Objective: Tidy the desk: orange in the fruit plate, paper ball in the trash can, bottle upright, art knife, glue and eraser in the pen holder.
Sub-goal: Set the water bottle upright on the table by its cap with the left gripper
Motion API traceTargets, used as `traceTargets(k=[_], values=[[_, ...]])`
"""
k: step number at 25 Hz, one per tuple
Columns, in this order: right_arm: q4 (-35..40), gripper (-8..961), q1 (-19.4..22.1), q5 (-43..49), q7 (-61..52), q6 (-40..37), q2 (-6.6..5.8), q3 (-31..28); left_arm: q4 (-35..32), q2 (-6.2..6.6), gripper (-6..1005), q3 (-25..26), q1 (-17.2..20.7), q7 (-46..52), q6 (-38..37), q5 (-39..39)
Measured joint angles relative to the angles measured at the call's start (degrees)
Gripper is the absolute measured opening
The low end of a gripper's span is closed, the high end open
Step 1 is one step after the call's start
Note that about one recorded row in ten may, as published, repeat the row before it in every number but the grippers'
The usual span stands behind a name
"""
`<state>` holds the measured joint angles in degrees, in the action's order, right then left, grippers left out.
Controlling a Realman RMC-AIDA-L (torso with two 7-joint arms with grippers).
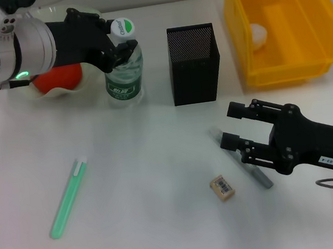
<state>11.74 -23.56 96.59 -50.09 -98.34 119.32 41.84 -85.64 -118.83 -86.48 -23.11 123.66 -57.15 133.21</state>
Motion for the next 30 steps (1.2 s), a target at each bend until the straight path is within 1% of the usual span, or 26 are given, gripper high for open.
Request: traceTargets(k=[18,29,30], values=[[-0.1,651,0.1,0.0,0.0,0.1,0.04,0.0,1.0,0.01,554,0.0,-0.1,0.6,2.1,-0.5],[-0.1,650,0.0,0.0,0.0,0.2,0.04,0.0,0.8,0.00,656,0.3,-0.1,0.6,2.8,-0.9],[-0.1,650,0.0,0.0,0.0,0.3,0.04,0.0,0.1,0.02,665,0.5,0.2,0.5,4.1,-2.4]])
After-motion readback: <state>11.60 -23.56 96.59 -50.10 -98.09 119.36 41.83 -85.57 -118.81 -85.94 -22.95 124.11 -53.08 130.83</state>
